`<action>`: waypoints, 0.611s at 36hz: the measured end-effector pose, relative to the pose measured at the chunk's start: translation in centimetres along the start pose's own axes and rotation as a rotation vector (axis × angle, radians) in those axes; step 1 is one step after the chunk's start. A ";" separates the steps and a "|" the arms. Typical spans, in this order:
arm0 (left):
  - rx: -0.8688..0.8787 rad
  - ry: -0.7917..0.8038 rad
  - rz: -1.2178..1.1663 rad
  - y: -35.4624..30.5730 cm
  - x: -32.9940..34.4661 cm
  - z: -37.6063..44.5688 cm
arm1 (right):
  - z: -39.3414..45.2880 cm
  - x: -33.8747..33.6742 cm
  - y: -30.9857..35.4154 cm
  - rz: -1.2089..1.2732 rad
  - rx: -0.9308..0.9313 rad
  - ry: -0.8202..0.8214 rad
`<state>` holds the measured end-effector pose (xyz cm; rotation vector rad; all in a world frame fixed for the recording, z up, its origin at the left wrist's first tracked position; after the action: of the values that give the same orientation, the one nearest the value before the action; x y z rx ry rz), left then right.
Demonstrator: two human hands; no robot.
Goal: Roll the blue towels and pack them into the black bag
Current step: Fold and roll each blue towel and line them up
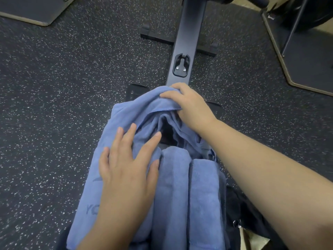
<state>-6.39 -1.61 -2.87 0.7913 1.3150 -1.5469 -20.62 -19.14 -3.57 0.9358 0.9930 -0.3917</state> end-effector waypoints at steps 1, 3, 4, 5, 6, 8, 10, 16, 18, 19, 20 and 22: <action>0.001 -0.001 -0.002 0.0 0.0 0.0 | 0.1 -0.3 0.5 0.003 -0.005 0.011; 0.000 0.003 -0.013 0.1 0.0 -0.2 | 0.2 -1.0 1.5 0.008 -0.017 0.008; -0.003 0.007 -0.018 0.2 0.0 -0.3 | 0.2 -1.4 2.0 0.002 -0.027 -0.005; -0.006 0.014 -0.022 0.2 0.0 -0.4 | 0.3 -1.9 2.5 -0.009 -0.038 -0.018; -0.009 0.024 -0.024 0.2 -0.1 -0.5 | 0.4 -2.5 3.0 -0.019 -0.047 -0.024; -0.007 0.038 -0.025 0.3 -0.1 -0.7 | 0.5 -3.7 4.4 -0.013 -0.056 -0.030; -0.001 0.042 -0.023 0.4 -0.2 -0.8 | 0.6 -5.1 5.7 0.046 -0.013 -0.031; 0.040 0.030 0.009 1.6 -2.3 -1.0 | 0.4 -9.5 9.6 -0.017 -0.062 -0.122; 0.031 0.015 0.030 2.2 -3.7 -0.7 | 0.3 -11.2 11.0 -0.040 -0.079 -0.140; 0.021 0.005 0.044 2.6 -4.5 -0.5 | 0.2 -12.0 11.8 -0.024 -0.066 -0.143; 0.008 -0.010 0.052 2.8 -5.4 -0.3 | 0.0 -12.8 12.6 -0.007 -0.055 -0.146; -0.019 -0.049 0.049 2.9 -7.4 0.1 | -0.3 -14.4 14.3 -0.006 -0.056 -0.149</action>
<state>-0.97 0.11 2.72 0.7635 1.2635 -1.5044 -18.74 -12.51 15.51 0.8411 0.8667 -0.4298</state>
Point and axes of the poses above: each hand's wrist, its own z-axis towards the middle knuckle, its own x-axis out of the palm, y = z × x, the point moved 3 cm from there along z, towards the middle knuckle, and after that the axes turned 11 degrees about z, right-handed, at the moved point
